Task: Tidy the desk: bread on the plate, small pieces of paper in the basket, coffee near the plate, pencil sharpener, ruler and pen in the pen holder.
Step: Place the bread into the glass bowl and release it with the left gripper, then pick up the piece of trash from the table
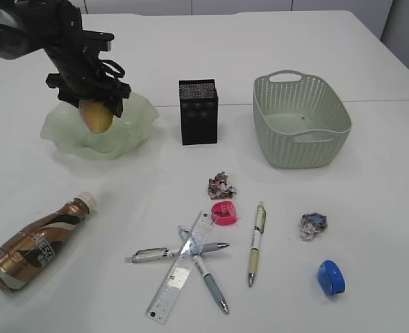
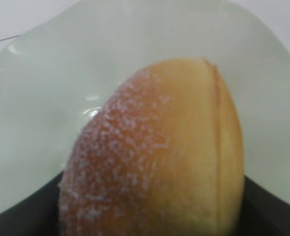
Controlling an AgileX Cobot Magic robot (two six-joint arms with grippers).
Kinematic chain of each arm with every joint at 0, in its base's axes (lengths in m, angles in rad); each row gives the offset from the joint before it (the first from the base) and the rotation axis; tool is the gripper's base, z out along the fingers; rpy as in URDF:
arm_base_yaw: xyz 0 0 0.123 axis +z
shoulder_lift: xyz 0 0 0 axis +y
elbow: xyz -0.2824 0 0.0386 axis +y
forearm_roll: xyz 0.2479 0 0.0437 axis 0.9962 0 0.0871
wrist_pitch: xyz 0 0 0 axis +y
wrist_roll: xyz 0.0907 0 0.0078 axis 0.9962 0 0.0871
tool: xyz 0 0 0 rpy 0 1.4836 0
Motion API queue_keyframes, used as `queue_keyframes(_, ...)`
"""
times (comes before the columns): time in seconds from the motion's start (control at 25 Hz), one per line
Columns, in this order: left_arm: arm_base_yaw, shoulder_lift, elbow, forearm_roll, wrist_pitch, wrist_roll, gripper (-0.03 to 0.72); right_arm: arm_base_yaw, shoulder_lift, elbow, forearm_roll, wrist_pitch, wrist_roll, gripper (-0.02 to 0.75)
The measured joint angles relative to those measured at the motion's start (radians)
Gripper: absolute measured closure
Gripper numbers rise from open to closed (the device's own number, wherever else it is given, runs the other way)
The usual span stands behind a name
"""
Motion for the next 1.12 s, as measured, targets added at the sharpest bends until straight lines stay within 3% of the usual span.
queue_keyframes(0.08,0.0,0.0,0.0,-0.003,-0.002,0.0,0.058,0.0,0.0,0.0,0.005,0.0,0.0,0.178)
queue_keyframes(0.28,0.0,0.0,0.0,-0.003,-0.002,0.0,0.031,0.0,0.0,0.0,0.026,0.0,0.009,0.178)
queue_keyframes(0.44,0.0,0.0,-0.03,-0.003,0.039,0.0,0.031,0.0,0.0,0.0,0.028,0.0,0.018,0.178)
queue_keyframes(0.64,-0.006,-0.015,-0.163,-0.018,0.151,0.0,0.045,0.0,0.0,0.0,0.032,0.0,0.028,0.178)
queue_keyframes(0.88,-0.012,-0.094,-0.212,-0.193,0.272,0.023,0.101,0.0,0.0,0.0,0.034,0.0,0.055,0.178)
queue_keyframes(1.12,-0.076,-0.097,-0.212,-0.251,0.29,0.066,0.111,0.0,0.0,0.0,0.036,0.0,0.083,0.178)
